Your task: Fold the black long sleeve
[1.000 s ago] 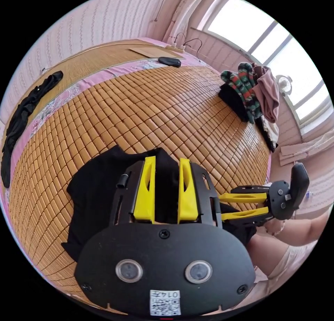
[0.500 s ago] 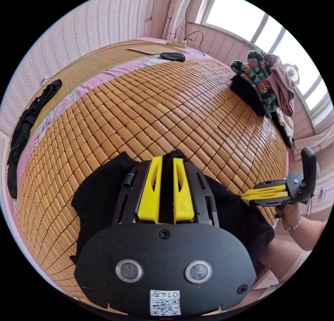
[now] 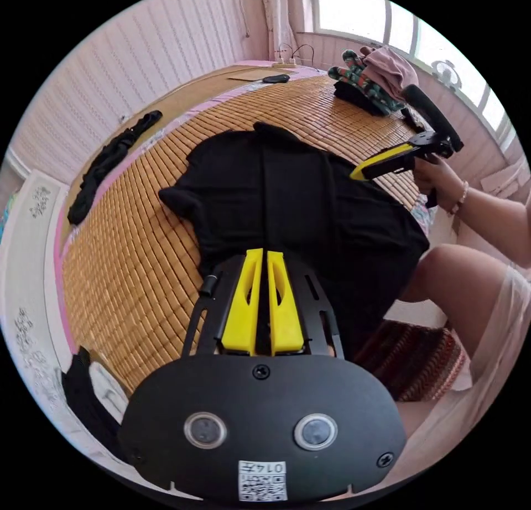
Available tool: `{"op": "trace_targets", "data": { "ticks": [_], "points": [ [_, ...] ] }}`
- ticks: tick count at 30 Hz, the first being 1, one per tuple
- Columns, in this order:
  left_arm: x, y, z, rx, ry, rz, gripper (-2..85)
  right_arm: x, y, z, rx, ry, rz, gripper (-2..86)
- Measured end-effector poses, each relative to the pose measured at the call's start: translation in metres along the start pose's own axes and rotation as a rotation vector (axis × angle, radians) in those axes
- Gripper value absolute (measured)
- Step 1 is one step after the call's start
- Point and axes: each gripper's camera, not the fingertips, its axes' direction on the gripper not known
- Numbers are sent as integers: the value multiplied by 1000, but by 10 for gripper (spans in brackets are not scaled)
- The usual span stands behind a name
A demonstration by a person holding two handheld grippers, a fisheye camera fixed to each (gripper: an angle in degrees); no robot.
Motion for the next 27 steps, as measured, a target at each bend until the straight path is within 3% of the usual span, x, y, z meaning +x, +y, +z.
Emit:
{"op": "trace_targets", "data": {
  "ticks": [3, 6, 8, 11, 15, 18, 23, 27],
  "points": [
    [41, 32, 10, 0, 130, -96, 61, -37, 11, 30, -61, -58, -112, 11],
    [68, 46, 40, -34, 29, -106, 48, -53, 15, 48, -79, -124, -161, 16],
    [75, 59, 54, -37, -143, -102, 9, -59, 20, 45, -44, -137, -198, 19],
    [73, 80, 50, 3, -60, -148, -3, -61, 33, 36, -23, -79, -235, 24],
    [78, 106, 34, 107, -77, -189, 0, -60, 63, 21, 17, -43, -243, 33],
    [95, 119, 32, 166, -62, -182, 50, -63, 92, 18, 38, -31, -229, 54],
    [125, 142, 28, 154, -130, -219, 71, -86, 118, 14, -4, -121, -191, 85],
    [127, 162, 25, 210, -185, -262, 71, -96, 92, 23, -81, -34, -230, 86]
  ]
}}
